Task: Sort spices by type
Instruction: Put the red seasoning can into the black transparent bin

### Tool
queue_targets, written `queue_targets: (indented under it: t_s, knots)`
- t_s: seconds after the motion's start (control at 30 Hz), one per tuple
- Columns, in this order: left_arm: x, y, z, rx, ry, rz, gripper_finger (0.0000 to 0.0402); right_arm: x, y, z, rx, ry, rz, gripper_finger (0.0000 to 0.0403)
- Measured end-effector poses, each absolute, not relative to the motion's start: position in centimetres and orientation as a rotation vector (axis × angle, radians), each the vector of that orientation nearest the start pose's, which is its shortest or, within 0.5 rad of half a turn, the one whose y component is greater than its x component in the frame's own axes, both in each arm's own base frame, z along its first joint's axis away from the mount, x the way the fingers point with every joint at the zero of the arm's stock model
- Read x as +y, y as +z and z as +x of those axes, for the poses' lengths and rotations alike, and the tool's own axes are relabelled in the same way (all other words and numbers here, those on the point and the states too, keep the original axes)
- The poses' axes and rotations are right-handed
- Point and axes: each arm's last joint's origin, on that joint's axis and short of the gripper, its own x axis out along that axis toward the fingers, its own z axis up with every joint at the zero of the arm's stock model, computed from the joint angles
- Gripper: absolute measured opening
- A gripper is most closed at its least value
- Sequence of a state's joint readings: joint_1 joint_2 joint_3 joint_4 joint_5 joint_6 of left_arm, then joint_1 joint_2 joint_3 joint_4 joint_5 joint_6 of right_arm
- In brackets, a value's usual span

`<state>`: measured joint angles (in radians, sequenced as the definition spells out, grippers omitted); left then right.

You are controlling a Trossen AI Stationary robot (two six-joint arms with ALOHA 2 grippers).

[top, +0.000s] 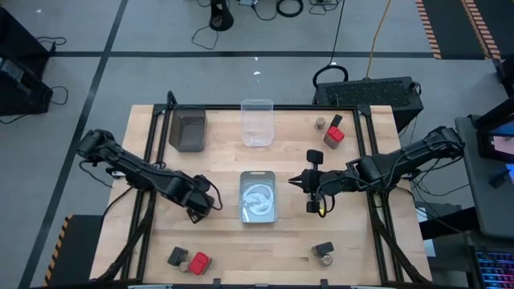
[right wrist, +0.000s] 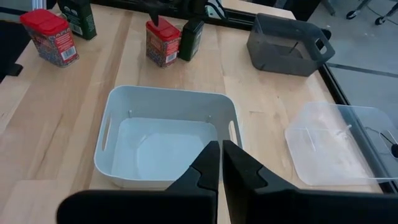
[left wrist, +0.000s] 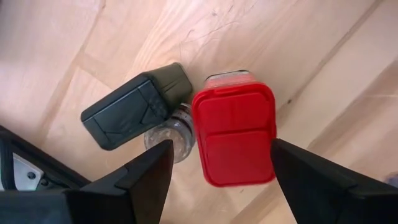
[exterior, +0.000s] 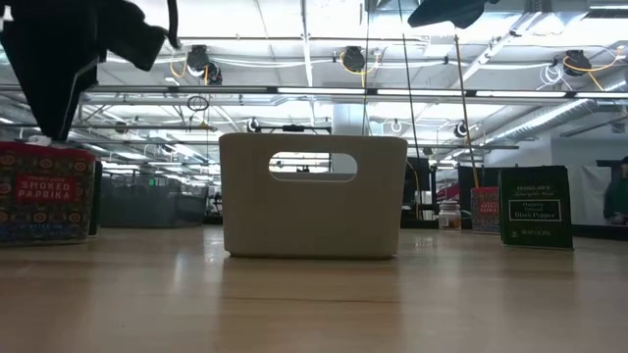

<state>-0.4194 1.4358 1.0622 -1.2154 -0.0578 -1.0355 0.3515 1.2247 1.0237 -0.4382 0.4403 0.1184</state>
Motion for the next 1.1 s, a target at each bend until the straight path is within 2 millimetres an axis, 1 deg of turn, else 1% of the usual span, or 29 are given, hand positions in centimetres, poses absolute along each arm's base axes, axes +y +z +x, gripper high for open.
queue_targets:
  t_s: [0.2, 0.33, 0.57, 0.87, 1.1]
  knots:
    - [-9.0, 24.7, 20.7, 1.433, 0.531, -0.504, 0.0274, 7.7, 30.6, 24.6, 0.583, -0.121, -0.133, 0.0]
    - [-9.0, 24.7, 20.7, 1.423, 0.553, -0.528, 0.0274, 7.7, 30.6, 24.6, 0.583, -0.121, -0.134, 0.0]
    - [-9.2, 23.1, 20.9, 1.418, 0.538, -0.545, 0.0274, 7.7, 30.6, 24.6, 0.584, -0.121, -0.132, 0.0]
    - [-9.1, 22.6, 20.7, 1.433, 0.548, -0.536, 0.0274, 7.7, 30.6, 24.6, 0.584, -0.121, -0.132, 0.0]
    - [-9.1, 21.1, 20.4, 1.453, 0.523, -0.563, 0.0274, 7.7, 30.6, 24.6, 0.584, -0.12, -0.131, 0.0]
